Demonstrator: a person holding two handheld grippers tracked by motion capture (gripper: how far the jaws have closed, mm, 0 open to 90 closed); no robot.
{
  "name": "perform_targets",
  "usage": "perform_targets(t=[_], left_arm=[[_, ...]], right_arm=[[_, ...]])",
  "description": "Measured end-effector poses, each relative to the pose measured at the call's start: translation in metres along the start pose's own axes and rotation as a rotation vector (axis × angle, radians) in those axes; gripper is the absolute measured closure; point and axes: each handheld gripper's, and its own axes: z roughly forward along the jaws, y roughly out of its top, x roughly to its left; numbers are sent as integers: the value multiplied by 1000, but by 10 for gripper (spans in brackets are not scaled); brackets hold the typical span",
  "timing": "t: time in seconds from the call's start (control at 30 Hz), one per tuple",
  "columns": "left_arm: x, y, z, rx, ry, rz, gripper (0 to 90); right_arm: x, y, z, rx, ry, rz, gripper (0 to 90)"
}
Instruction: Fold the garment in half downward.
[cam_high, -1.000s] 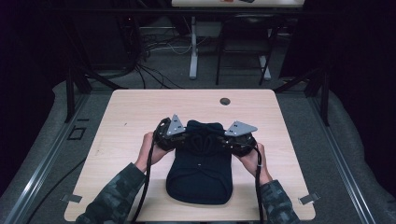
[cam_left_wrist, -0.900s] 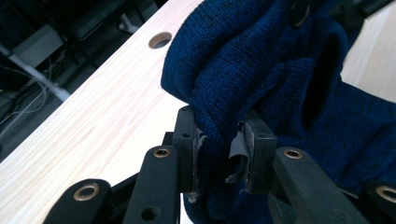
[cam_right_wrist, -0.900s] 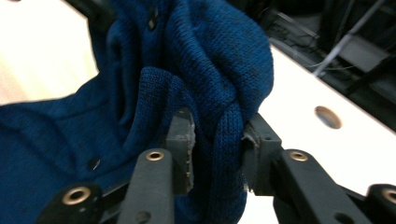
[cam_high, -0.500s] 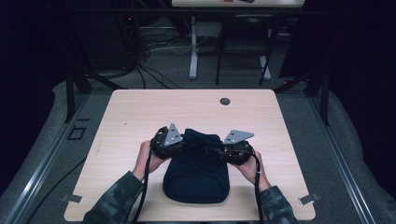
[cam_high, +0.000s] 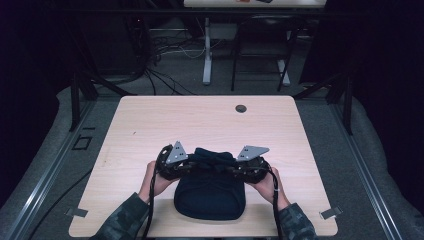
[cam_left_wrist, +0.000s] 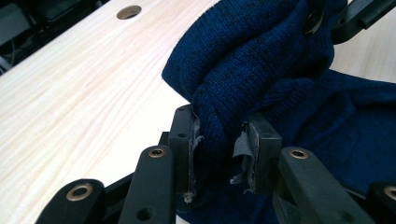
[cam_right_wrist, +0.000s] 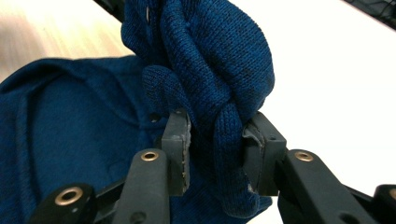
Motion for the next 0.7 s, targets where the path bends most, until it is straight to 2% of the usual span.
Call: perform_targets(t=[0.2, 0.37, 0.5, 0.7], left_arm=[[-6, -8, -1, 8, -14, 4, 697], [-9, -19, 1, 16, -48, -26, 708], [-12, -24, -1, 16, -61, -47, 707], [-17, -30, 0, 30, -74, -58, 705]], right_arm=[[7, -6, 0, 23, 19, -5, 649], [11, -12, 3, 35, 33, 3, 656], [17, -15, 4, 53, 40, -12, 656], [22, -20, 7, 68, 47, -7, 655]])
